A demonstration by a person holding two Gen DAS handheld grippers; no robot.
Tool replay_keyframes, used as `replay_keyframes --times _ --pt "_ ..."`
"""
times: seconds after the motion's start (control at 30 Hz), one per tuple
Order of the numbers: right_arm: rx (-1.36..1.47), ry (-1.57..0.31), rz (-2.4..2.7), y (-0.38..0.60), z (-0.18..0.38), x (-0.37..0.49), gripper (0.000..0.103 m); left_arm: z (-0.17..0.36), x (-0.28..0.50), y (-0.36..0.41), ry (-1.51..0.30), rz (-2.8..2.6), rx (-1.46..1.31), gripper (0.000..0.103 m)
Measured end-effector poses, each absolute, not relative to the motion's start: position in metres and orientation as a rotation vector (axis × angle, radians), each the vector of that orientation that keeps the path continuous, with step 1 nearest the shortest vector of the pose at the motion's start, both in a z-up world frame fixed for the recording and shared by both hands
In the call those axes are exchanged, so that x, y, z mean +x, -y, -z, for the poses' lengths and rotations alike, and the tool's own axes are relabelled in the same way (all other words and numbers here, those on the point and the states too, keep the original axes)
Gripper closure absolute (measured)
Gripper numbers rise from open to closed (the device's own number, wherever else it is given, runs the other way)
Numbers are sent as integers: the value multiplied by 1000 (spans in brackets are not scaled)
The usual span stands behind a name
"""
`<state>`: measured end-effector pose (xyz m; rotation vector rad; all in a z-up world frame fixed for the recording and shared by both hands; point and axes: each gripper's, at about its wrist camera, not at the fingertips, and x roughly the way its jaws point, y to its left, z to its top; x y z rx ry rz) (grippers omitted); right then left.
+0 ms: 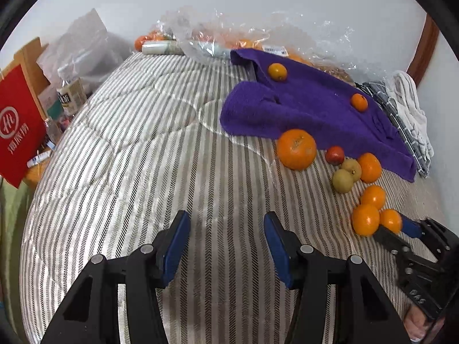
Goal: Organize fruits
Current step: 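Grasp an oval orange with the right tool while the left tool grasps a large orange, then carry the oval orange over the towel while the left tool carries its large orange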
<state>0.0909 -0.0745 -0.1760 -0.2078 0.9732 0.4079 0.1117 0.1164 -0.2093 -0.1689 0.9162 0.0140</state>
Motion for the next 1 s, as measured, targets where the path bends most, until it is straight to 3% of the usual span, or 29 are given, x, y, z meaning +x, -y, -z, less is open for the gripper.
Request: replay_keyframes --times 0.47,1.0 --pt "-109 -927 -175 175 166 121 66 194 134 -88 -968 106 -229 53" --pt "-51 -977 -78 194 181 141 66 205 176 -69 -872 52 -188 51"
